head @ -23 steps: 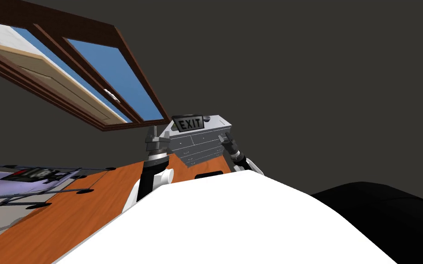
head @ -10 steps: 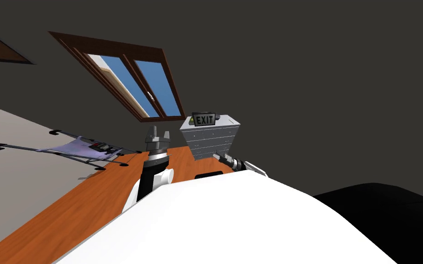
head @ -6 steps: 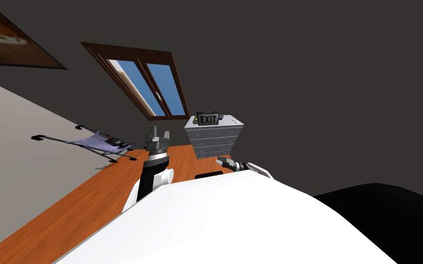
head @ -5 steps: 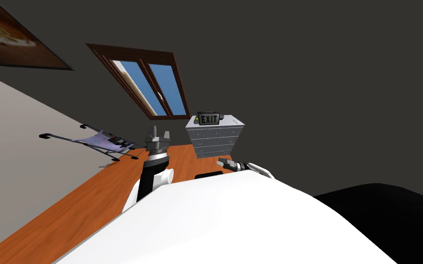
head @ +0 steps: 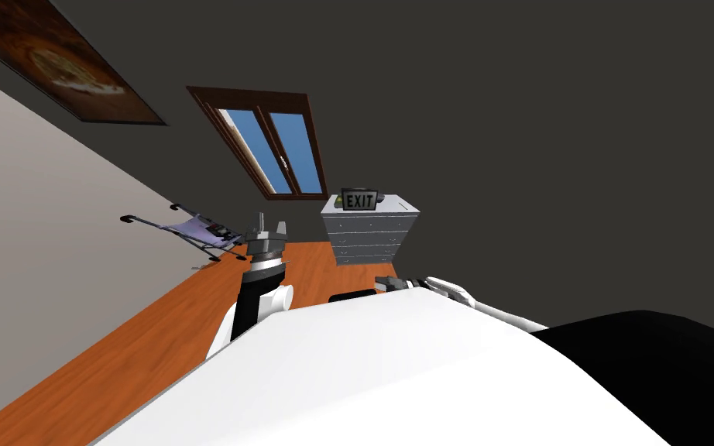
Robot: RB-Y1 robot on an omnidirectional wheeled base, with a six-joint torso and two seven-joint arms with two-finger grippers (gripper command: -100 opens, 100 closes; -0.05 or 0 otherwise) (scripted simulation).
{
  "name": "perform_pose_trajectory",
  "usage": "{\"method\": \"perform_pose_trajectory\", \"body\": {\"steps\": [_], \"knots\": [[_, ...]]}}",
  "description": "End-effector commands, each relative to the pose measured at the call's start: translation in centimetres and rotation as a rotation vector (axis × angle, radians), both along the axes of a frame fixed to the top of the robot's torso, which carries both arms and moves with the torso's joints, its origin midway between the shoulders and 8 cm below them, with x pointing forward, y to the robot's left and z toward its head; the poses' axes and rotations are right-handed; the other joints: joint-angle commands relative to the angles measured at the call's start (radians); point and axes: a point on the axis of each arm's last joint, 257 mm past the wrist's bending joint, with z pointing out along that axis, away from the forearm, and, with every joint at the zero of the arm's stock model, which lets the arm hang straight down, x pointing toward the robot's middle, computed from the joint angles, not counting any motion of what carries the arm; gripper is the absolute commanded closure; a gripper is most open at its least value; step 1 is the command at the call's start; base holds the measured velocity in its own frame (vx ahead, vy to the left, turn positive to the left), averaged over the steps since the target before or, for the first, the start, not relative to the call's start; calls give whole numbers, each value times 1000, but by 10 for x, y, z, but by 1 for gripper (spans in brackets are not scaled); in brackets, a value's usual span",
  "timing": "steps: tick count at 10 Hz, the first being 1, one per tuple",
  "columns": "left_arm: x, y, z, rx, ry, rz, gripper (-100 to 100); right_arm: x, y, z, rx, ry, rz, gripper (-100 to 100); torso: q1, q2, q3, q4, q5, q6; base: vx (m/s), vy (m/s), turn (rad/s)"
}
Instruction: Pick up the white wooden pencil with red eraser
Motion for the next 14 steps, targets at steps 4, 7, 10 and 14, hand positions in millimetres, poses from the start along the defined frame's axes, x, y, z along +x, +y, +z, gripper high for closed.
{"method": "perform_pose_trajectory", "body": {"steps": [4, 7, 10, 14], "knots": [[0, 0, 0, 0, 0, 0, 0, -18, -60, -40, -161, 102, 32, -100, -1, -1, -1, 0, 0, 0, -9, 8, 89], [0, 0, 0, 0, 0, 0, 0, -34, -105, -61, -264, 180, 45, -100, -2, -2, -1, 0, 0, 0, -6, 1, 126], [0, 0, 0, 0, 0, 0, 0, -49, -154, -75, -367, 256, 48, -100, -2, -3, -1, -1, -1, 0, 3, -6, 130], [0, 0, 0, 0, 0, 0, 0, -62, -206, -81, -471, 329, 39, -100, -2, -3, -2, -1, -1, 1, 8, -10, 96]]}}
